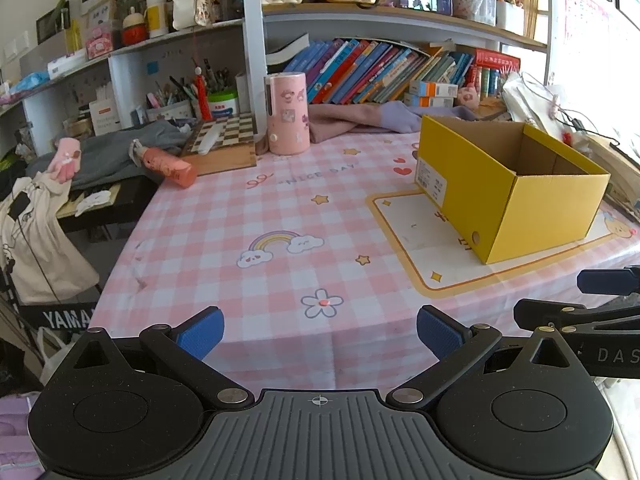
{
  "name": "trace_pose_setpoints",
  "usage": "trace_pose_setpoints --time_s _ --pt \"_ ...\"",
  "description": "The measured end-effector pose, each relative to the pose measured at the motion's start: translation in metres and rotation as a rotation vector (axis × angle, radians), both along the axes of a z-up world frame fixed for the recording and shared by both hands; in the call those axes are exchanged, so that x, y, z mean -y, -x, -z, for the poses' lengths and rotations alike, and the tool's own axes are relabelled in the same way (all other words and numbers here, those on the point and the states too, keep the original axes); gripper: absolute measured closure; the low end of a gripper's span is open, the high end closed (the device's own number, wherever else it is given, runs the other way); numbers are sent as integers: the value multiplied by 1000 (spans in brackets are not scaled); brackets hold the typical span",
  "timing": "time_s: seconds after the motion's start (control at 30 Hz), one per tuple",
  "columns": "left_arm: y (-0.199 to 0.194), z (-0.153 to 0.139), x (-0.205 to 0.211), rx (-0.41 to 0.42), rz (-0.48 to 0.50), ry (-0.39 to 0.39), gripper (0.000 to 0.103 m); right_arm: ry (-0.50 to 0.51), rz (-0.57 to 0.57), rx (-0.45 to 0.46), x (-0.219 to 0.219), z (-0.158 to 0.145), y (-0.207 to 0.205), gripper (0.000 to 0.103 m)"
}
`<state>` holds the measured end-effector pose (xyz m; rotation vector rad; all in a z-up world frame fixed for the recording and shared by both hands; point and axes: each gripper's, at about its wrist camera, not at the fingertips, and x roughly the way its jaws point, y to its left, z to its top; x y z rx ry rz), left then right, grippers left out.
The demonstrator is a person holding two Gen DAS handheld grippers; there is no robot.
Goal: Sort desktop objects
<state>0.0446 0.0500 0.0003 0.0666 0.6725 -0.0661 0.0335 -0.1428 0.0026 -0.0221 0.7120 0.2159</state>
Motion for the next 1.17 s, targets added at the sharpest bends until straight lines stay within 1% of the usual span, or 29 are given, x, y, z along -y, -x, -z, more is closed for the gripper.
trace_pose_setpoints --time_s 0.8,1.17 --pt "-3 1 -2 -12 -6 14 0 5 -6 -11 -2 2 -2 27" --pt "-6 3 -2 -10 1 31 0 1 -11 -35 0 6 -8 27"
